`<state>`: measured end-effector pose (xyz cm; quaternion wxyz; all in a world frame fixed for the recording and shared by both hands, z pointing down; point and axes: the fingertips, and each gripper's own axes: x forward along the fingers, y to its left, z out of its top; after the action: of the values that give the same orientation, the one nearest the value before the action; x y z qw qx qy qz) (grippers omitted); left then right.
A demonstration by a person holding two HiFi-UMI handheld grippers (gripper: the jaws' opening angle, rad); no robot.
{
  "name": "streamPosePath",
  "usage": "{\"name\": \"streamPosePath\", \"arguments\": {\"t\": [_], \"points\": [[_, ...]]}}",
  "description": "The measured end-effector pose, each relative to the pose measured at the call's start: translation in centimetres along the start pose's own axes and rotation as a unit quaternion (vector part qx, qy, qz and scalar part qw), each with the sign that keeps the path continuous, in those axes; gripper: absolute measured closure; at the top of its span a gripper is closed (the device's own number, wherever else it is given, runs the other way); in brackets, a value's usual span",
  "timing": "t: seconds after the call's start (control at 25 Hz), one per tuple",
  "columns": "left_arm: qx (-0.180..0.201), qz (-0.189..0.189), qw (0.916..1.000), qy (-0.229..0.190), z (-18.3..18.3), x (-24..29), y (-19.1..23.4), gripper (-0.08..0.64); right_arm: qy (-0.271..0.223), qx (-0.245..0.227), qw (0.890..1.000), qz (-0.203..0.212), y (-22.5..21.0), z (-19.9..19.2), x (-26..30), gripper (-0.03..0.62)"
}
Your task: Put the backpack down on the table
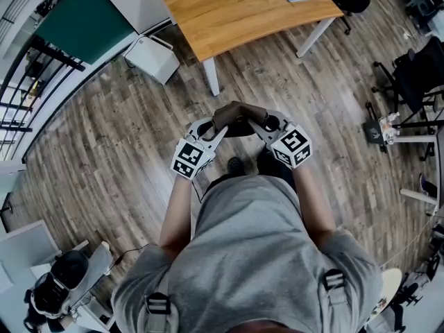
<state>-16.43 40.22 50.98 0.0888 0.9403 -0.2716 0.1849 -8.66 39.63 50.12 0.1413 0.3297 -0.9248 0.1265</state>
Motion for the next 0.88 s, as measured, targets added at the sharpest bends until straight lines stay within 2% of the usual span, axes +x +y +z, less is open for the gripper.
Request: {"name": "streamPosePath", "arguments": {"t": [0.6,0.88], "points": [[0.014,-0.010,0.9998,0.007,2.4,4.2,0.2,0.451,-0.002,-0.003,1.000,-0.012,-4.4,0.6,-1.6,0.523],[0.022,0.006,0.9996,0.015,4.4,6.2,1.6,0.451,-0.008,0.007,1.000,-0.001,-7.5,1.5,-1.0,0.518]]}}
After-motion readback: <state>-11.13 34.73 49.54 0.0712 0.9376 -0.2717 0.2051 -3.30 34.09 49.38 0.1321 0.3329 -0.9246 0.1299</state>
